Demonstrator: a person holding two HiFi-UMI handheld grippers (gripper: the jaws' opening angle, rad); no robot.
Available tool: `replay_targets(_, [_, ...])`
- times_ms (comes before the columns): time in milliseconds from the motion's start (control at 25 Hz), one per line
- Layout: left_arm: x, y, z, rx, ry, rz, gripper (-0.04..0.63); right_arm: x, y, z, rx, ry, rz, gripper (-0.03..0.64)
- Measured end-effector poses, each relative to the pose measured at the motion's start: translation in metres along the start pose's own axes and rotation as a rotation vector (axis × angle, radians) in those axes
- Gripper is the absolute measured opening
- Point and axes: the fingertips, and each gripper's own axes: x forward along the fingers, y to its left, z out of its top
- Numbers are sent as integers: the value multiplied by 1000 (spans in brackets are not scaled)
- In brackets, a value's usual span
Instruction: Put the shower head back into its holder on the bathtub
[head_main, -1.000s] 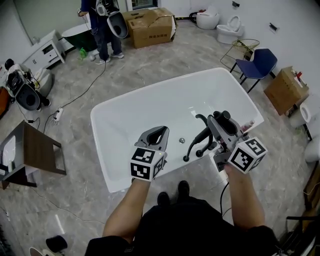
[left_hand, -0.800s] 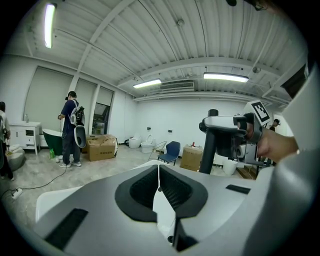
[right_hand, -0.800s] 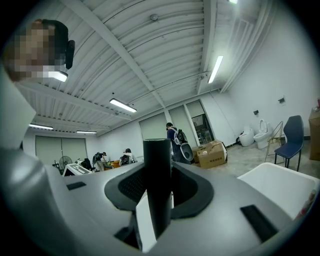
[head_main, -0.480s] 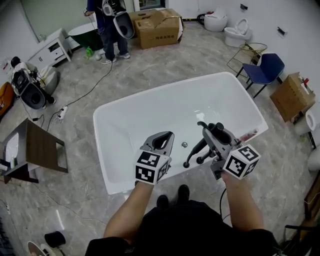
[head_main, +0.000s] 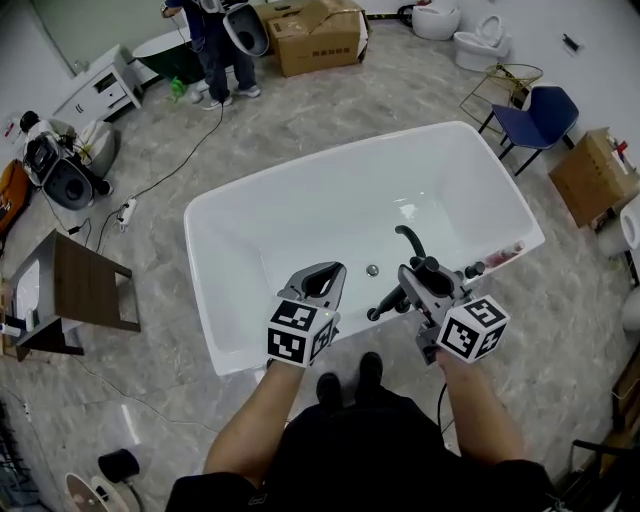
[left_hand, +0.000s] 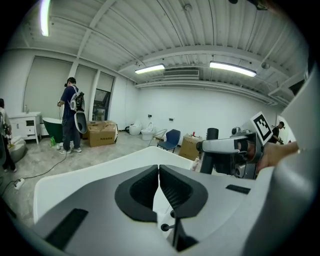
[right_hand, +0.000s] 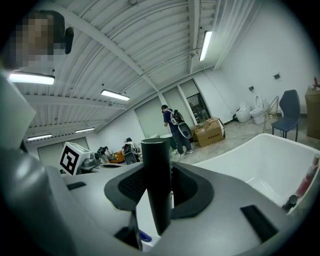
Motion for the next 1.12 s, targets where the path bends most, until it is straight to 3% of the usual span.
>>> replay_targets(440, [2,6,-26,-73,30,2,23,9,-15,-63,6,133,-15,138])
replay_targets(760, [3,5,-35,-120,19,13,23,11,-33,-81,-32,202,-38,138])
replay_targets(1120, [-8,3,-44,-130,34,23,23,15,-43,-119,-33,292,-46,140])
